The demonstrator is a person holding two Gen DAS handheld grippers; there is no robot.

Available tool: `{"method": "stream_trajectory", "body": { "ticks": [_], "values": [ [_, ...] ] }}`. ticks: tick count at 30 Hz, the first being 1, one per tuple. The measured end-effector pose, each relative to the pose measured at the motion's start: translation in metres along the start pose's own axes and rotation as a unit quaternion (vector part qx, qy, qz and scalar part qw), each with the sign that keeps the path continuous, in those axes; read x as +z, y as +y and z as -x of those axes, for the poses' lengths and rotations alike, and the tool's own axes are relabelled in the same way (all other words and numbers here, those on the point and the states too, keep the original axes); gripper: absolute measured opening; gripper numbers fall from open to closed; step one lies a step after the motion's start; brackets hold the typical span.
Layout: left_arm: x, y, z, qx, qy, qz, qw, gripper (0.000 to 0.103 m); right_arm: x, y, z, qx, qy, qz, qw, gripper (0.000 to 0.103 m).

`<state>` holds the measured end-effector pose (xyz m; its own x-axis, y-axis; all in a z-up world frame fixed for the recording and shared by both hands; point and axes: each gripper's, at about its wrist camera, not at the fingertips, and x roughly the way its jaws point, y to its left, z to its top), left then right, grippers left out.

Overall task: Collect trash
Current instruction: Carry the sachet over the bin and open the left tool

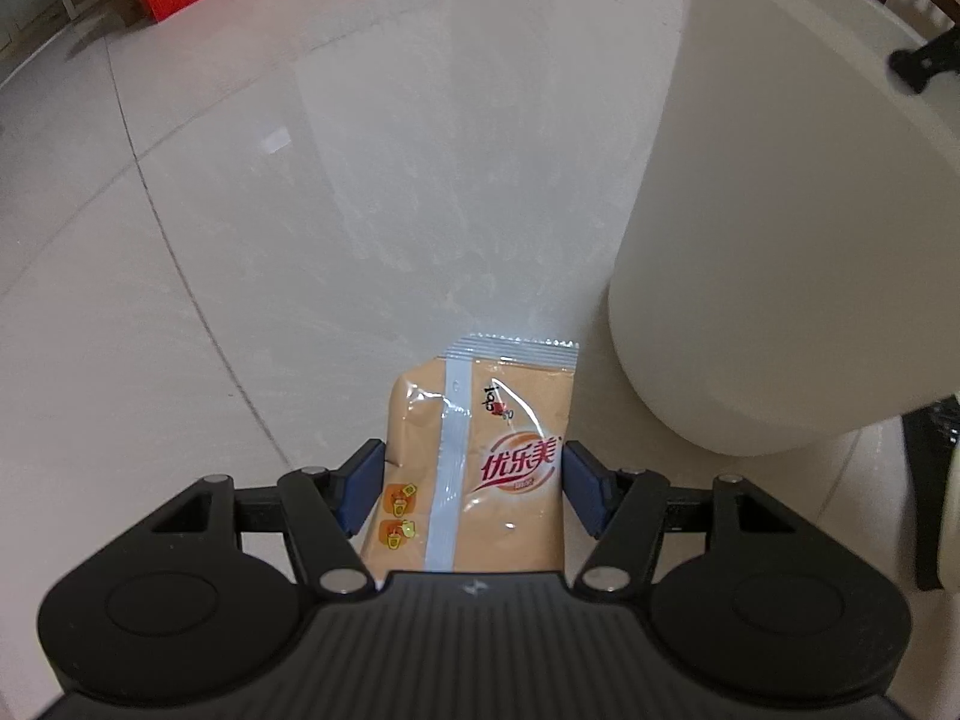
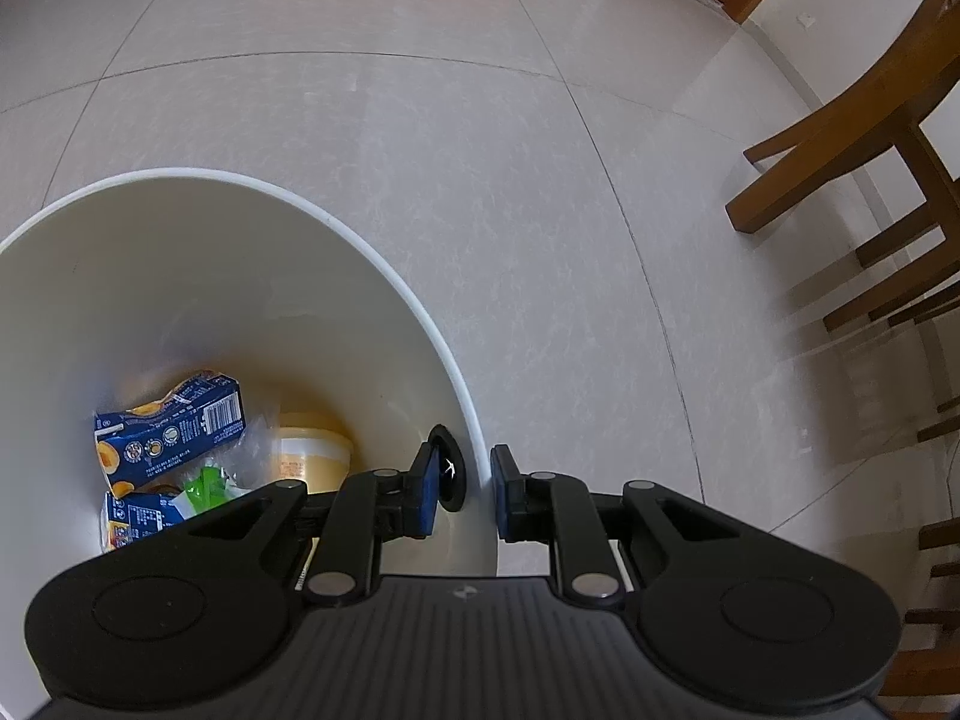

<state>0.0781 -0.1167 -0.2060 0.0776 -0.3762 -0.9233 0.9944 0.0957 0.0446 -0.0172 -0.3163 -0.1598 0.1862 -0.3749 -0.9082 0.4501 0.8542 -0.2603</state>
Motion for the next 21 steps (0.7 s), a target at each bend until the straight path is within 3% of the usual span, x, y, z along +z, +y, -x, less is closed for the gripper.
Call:
{"method": "stream_trajectory", "body": {
  "ticks": [3,4,14,17,18,21],
  "values": [
    [-0.017,0.011,0.036,0.003,0.001,-0.004,1.0000,0.063,0.001,-0.003,0.000,0.005,0.003,-0.011,1.000,0.021],
    [0.000,-0.010,0.040,0.002,0.001,-0.006,1.0000,0.063,0.002,-0.003,0.000,0.005,0.004,-0.012,1.000,0.021],
    [0.025,-0.060,0.151,-0.004,-0.045,-0.074,0.9962,0.063,0.000,-0.007,-0.001,0.017,0.004,-0.024,1.000,0.021],
    [0.077,-0.038,0.139,-0.017,-0.061,-0.089,0.9941,0.063,-0.001,-0.008,0.000,0.017,0.002,-0.025,1.000,0.021],
    [0.083,-0.049,0.147,-0.020,-0.067,-0.091,0.9934,0.063,-0.001,-0.007,0.000,0.018,0.002,-0.025,1.000,0.021],
    [0.101,-0.032,0.146,-0.036,-0.081,-0.090,0.9920,0.063,-0.002,-0.009,-0.001,0.023,0.004,-0.030,0.999,0.021]
  ]
}}
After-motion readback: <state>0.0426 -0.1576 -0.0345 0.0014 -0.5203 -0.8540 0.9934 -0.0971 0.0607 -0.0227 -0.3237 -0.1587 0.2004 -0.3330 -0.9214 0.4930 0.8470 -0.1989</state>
